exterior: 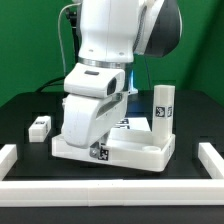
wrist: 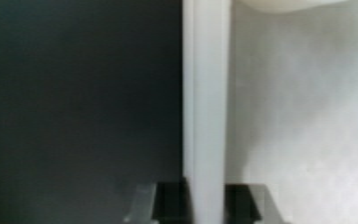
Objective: Assemble desk
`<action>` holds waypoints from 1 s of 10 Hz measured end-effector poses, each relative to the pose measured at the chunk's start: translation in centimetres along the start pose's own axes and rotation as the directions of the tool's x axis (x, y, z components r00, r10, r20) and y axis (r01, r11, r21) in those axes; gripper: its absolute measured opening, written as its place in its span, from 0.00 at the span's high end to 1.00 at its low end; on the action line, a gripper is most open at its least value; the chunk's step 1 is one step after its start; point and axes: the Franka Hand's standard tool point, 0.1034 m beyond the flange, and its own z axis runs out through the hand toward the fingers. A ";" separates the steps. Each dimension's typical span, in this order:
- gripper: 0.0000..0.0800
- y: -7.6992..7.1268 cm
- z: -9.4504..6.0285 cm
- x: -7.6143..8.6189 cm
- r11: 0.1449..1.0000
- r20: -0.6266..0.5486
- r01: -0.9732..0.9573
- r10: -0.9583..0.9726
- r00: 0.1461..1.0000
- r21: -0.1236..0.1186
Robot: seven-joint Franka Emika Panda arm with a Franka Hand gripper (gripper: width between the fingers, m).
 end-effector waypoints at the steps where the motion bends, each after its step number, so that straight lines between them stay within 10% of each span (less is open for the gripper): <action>1: 0.92 0.7 -0.5 1.3 0.998 -0.019 0.046 -0.047 0.999 -0.032; 4: 0.92 1.7 -0.8 4.2 0.978 -0.070 0.194 -0.199 0.977 -0.078; 10: 0.92 2.2 -0.2 3.9 0.972 -0.066 0.222 -0.227 0.972 -0.076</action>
Offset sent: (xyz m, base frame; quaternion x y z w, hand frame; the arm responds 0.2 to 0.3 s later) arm 0.0444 0.0528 0.0005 -0.0296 0.0768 -0.1686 0.9822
